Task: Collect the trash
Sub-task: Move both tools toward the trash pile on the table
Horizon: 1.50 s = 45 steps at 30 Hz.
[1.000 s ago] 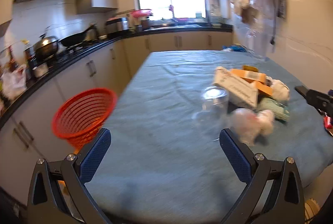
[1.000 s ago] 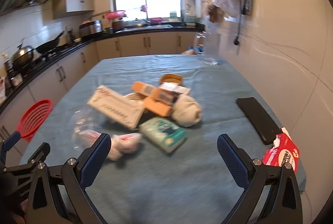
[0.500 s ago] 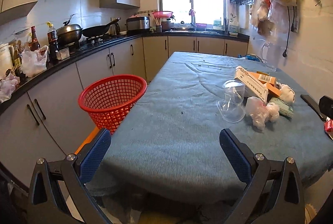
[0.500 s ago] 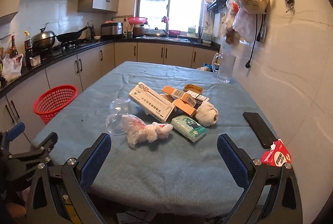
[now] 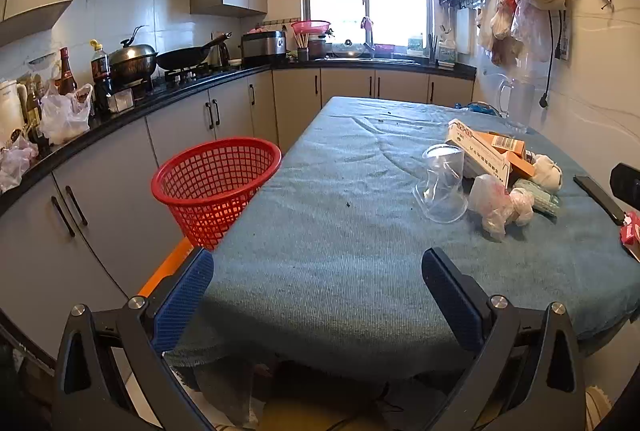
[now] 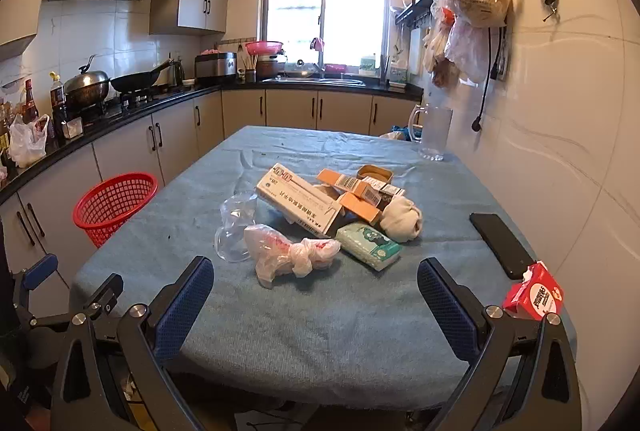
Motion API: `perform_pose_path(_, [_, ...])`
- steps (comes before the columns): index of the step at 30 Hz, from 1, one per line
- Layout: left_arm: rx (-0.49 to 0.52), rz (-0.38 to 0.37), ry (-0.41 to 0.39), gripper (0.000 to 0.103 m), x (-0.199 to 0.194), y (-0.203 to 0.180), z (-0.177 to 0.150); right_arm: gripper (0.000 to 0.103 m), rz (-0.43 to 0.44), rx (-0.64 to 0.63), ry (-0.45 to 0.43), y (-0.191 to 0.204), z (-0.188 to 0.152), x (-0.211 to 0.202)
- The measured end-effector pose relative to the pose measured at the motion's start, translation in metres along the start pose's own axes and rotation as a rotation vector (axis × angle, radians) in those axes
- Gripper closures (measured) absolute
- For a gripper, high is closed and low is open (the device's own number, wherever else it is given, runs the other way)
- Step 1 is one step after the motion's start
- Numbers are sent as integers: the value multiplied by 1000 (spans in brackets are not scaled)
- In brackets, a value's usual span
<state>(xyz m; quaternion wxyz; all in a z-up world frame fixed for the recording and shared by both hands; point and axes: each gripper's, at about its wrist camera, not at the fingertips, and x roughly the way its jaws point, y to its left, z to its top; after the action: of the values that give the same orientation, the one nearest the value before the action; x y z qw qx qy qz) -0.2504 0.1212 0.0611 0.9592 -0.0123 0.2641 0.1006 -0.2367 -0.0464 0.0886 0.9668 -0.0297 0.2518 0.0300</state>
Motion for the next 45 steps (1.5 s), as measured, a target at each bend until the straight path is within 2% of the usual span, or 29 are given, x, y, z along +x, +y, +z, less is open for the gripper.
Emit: perform_pose_path(45, [29,-36,46,0,16,-11,-16,0,26,-1,82,3,-16,23])
